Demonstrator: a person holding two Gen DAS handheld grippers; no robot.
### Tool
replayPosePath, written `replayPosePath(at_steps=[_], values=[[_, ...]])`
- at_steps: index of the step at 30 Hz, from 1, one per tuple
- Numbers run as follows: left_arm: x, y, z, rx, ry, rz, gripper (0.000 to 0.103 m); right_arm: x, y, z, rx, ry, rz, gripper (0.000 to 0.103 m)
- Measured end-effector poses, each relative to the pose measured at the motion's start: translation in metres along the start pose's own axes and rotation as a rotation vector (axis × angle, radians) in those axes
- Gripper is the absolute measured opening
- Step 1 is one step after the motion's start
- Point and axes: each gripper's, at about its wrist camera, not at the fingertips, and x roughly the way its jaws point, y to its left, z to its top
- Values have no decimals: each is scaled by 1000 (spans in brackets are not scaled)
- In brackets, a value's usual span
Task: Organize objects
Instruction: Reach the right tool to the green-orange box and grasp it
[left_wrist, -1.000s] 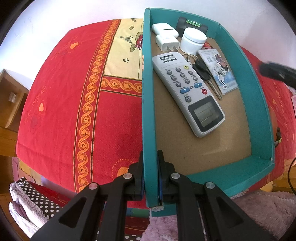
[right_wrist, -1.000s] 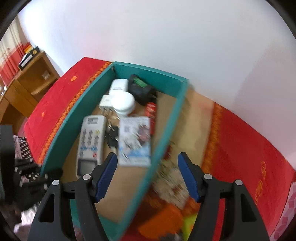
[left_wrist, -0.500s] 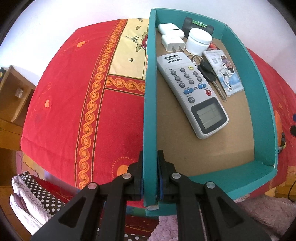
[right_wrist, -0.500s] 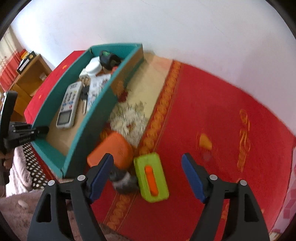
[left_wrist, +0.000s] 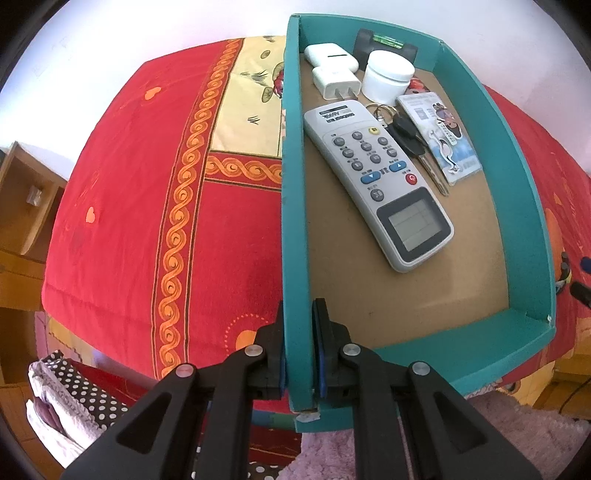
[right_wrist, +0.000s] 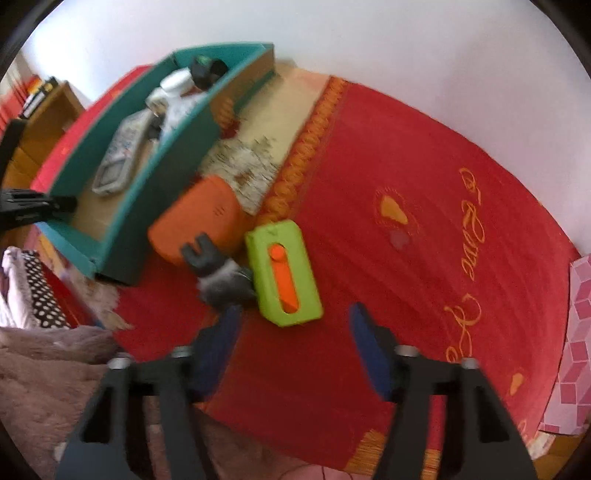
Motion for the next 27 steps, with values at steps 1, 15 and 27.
replayPosePath(at_steps=[1, 15, 27], values=[[1, 0, 0, 2, 0, -4, 10, 3, -1, 0, 7, 6, -2, 46], [1, 11, 1, 35, 13, -69, 11, 28, 6, 13, -33, 17, -79, 46], [2, 5, 4, 57, 20, -68, 11, 32, 6, 30, -200, 3, -87, 53]])
